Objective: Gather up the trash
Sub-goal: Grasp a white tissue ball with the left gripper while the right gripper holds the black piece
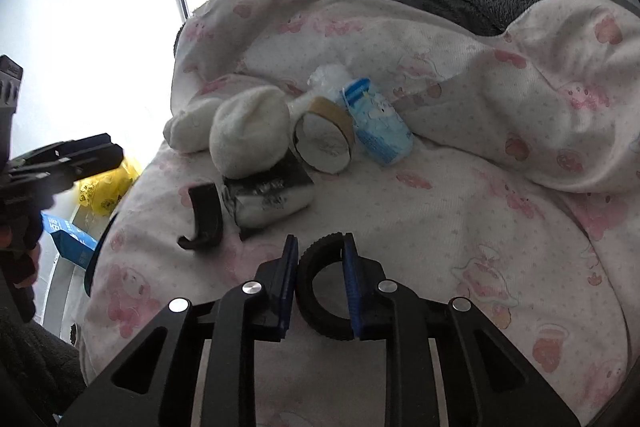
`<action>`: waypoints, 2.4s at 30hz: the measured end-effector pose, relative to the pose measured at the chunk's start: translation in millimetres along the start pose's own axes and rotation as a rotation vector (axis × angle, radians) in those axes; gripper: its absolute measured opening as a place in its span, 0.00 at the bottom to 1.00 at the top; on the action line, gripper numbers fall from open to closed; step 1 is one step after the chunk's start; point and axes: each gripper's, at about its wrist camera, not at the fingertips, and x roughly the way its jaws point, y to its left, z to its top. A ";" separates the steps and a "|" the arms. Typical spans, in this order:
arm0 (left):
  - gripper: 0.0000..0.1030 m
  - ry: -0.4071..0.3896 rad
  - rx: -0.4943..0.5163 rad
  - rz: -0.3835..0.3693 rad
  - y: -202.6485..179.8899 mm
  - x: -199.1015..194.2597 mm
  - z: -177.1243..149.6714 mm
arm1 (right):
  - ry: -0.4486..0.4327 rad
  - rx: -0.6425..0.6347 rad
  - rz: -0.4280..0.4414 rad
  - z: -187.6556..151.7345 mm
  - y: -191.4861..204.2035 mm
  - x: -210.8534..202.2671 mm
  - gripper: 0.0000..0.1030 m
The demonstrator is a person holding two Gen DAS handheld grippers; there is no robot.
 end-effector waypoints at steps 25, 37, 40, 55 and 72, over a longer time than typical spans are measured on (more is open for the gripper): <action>0.41 0.082 -0.198 -0.058 22.2 68.0 39.0 | -0.116 0.011 0.189 86.2 31.6 11.6 0.22; 0.13 0.032 -0.177 -0.012 41.4 35.1 37.1 | -0.138 -0.019 0.240 96.9 67.6 6.8 0.22; 0.08 0.030 -0.201 -0.051 53.1 28.3 32.8 | -0.152 -0.029 0.253 101.1 82.2 5.8 0.22; 0.61 0.059 -0.209 -0.074 47.3 43.3 27.1 | -0.149 0.001 0.212 99.1 71.6 10.0 0.22; 0.27 0.019 -0.217 -0.080 42.0 45.8 29.3 | -0.127 0.012 0.222 96.4 56.8 11.2 0.22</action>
